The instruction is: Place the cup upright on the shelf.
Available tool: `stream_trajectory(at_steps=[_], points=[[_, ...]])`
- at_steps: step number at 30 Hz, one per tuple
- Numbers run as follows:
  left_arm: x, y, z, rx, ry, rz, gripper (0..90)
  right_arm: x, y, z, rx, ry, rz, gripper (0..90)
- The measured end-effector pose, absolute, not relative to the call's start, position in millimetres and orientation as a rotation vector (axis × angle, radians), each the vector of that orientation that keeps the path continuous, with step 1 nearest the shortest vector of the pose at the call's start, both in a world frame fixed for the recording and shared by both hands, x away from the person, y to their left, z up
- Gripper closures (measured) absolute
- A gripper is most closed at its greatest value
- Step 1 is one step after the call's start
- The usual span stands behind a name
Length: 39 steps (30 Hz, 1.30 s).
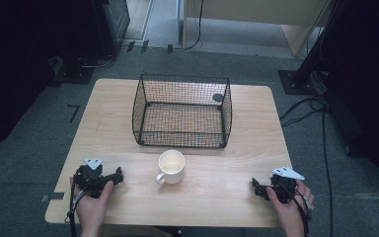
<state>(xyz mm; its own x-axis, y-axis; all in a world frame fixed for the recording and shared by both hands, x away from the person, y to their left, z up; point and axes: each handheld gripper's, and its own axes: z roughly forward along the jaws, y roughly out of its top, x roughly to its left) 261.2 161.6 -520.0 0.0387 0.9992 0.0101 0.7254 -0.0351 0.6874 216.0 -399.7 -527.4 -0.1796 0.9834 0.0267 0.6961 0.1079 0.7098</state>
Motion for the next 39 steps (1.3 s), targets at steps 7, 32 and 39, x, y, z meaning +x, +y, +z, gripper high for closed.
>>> stream_trajectory(at_steps=[7, 32, 39], points=[[256.5, 163.3, -519.0, 1.829, 1.737, 0.693, 0.0, 216.5, -399.7, -527.4, 1.628, 1.936, 0.832, 0.0], [220.5, 101.6, -482.6, 1.925, 1.303, 0.443, 5.4, 219.9, -398.1, -527.3, 1.639, 1.928, 0.828, 0.0], [212.6, 81.4, -476.6, 1.984, 1.149, 0.331, 13.4, 219.9, -398.2, -527.3, 1.639, 1.928, 0.828, 0.0]])
